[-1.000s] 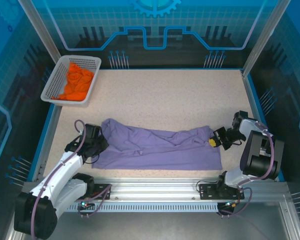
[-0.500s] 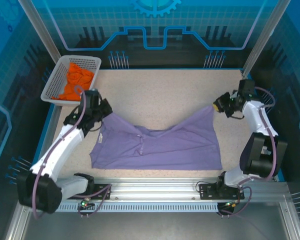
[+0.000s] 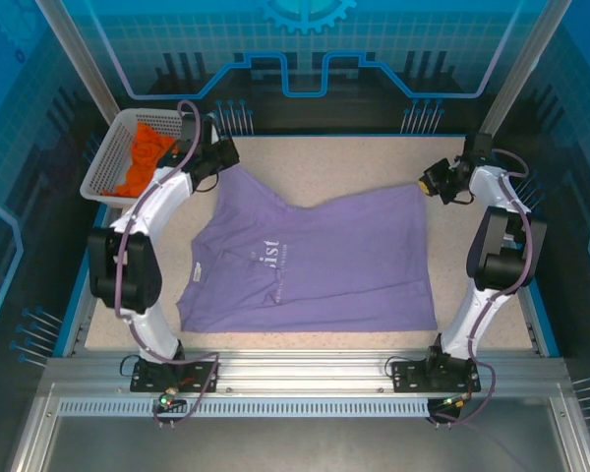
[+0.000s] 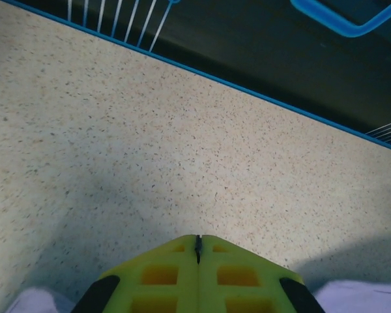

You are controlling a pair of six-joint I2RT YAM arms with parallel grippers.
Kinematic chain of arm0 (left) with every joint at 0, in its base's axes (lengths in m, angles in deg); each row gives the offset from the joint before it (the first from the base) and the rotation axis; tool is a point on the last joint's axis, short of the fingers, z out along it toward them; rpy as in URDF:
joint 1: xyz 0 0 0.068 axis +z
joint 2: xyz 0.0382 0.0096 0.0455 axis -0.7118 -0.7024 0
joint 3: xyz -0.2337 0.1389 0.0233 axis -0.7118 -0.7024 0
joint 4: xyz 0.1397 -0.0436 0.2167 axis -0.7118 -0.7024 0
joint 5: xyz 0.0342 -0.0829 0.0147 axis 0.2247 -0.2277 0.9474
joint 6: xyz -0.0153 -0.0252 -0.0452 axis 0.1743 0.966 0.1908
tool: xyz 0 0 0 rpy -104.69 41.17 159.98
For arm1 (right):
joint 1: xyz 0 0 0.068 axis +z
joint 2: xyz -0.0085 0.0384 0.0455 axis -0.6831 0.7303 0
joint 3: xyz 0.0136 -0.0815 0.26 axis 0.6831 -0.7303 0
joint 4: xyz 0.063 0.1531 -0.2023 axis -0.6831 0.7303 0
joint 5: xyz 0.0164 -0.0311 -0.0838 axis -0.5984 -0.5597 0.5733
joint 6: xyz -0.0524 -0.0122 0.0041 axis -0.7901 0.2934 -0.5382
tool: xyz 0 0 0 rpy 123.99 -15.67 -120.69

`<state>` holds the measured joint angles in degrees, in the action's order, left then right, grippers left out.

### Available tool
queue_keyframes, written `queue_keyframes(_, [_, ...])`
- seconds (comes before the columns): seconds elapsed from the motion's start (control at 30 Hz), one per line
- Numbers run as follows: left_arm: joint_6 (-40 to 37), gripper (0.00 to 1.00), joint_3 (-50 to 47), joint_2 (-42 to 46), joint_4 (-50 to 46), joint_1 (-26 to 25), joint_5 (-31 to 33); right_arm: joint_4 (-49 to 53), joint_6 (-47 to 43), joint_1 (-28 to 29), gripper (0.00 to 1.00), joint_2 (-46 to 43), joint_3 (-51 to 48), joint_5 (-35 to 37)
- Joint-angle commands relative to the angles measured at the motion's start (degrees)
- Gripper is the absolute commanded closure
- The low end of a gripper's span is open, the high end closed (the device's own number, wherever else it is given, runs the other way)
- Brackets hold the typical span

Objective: Fold and stack the t-shirts

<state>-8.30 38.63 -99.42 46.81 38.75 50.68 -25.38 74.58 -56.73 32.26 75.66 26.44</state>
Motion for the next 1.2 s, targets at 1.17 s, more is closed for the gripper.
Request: queue_keyframes(1.17, [-3.59,1.0,-35.14,30.66,-11.77,1.53,-7.83,-12.59,-14.91,-11.72,1.0,-13.33,-27.12,-13.88])
